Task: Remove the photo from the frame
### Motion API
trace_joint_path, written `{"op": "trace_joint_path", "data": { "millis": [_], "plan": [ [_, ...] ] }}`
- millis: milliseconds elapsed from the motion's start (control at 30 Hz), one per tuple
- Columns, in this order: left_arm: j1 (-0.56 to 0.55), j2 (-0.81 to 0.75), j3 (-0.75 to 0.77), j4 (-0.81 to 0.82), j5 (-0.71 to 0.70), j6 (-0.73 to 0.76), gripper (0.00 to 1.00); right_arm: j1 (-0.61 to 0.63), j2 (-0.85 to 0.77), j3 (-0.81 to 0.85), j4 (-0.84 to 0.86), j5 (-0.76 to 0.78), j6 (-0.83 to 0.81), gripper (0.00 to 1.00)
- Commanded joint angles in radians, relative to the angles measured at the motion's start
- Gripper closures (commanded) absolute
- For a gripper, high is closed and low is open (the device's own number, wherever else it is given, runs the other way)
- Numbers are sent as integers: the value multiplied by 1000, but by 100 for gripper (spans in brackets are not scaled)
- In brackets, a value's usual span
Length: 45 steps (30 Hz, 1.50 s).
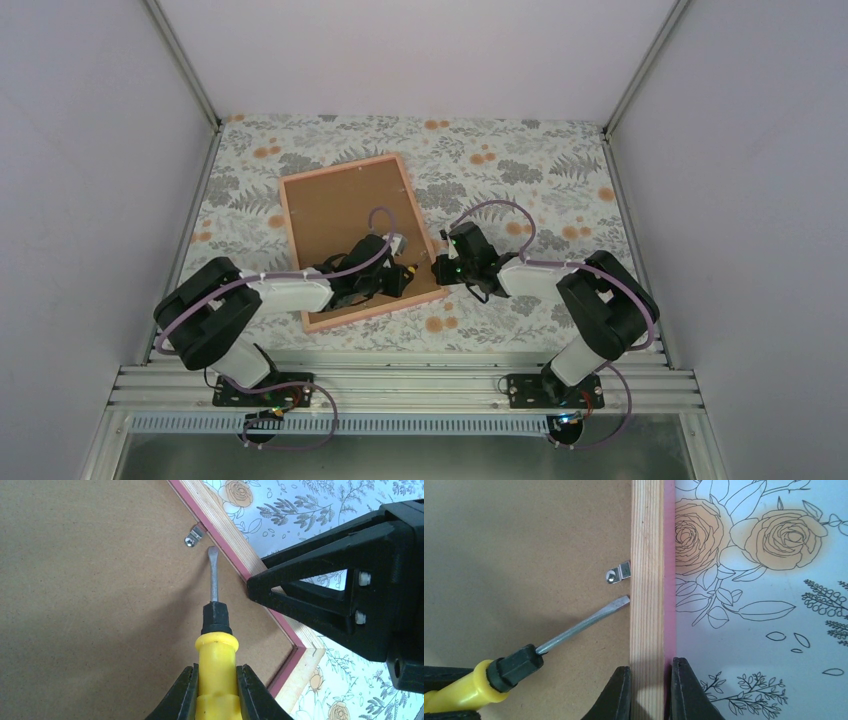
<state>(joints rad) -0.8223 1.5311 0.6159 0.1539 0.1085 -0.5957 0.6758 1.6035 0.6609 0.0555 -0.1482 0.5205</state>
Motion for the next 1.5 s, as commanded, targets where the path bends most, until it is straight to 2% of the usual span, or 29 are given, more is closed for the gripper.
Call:
{"op": "trace_joint_path", "data": {
  "millis": [0,233,533,1000,1467],
  "plan": [
    [-5,19,-19,56,-35,-25,98,8,0,-24,-20,-60,0,96],
    [-5,13,-37,78,-94,-50,98,8,-5,-27,-20,-60,-1,96],
    [-5,39,-37,134,-37,-34,98,10,-5,-26,-20,-65,-2,96],
    [-6,67,-21,102,-105,-56,98,10,-4,-22,-19,-68,0,96],
    [-6,22,-86,134,-332,-227,98,13,-13,-39,-4,-67,9,96]
  ]
}}
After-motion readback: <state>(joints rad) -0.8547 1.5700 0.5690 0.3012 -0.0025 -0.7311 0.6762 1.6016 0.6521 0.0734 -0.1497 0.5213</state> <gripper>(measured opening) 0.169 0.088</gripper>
